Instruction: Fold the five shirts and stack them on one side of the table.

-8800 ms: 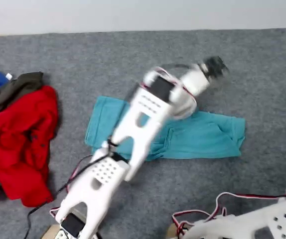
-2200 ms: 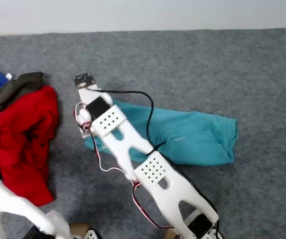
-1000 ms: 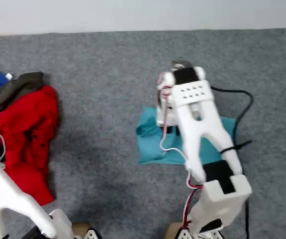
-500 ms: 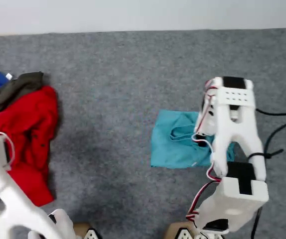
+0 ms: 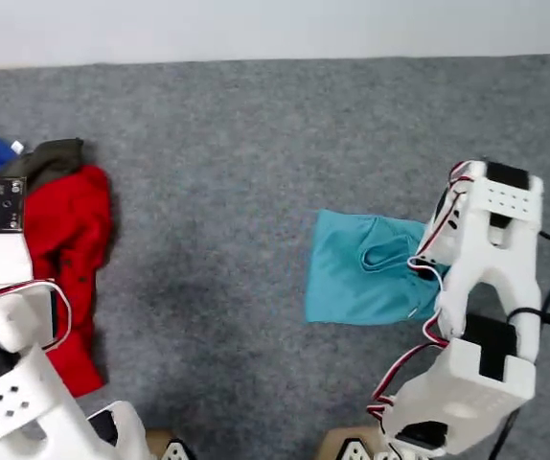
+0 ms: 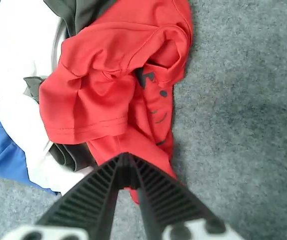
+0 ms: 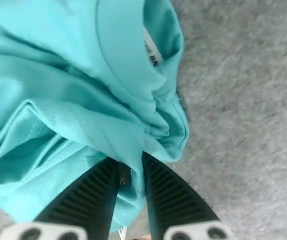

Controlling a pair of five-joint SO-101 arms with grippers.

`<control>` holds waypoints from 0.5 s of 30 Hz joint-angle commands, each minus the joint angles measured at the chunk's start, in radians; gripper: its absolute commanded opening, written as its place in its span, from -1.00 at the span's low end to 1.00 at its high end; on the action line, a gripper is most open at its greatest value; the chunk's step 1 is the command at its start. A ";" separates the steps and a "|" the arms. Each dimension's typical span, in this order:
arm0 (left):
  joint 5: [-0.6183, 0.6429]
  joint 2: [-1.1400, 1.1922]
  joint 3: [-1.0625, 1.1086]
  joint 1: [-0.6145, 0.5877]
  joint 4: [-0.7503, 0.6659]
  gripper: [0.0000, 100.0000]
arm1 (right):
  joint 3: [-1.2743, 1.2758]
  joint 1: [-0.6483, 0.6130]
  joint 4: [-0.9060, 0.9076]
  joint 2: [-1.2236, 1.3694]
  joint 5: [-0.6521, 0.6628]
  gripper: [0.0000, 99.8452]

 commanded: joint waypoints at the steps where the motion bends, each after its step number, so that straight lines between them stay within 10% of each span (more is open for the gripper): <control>1: -0.002 -0.014 -0.004 0.003 0.028 -0.99 | 0.021 0.019 -0.053 -0.062 0.038 -0.98; 9: -0.003 -0.017 -0.004 0.006 0.028 -0.99 | 0.032 0.019 -0.074 -0.084 0.163 -0.93; 15: -0.006 -0.012 -0.002 0.008 0.026 -0.99 | -0.057 0.016 0.085 -0.127 0.163 -0.45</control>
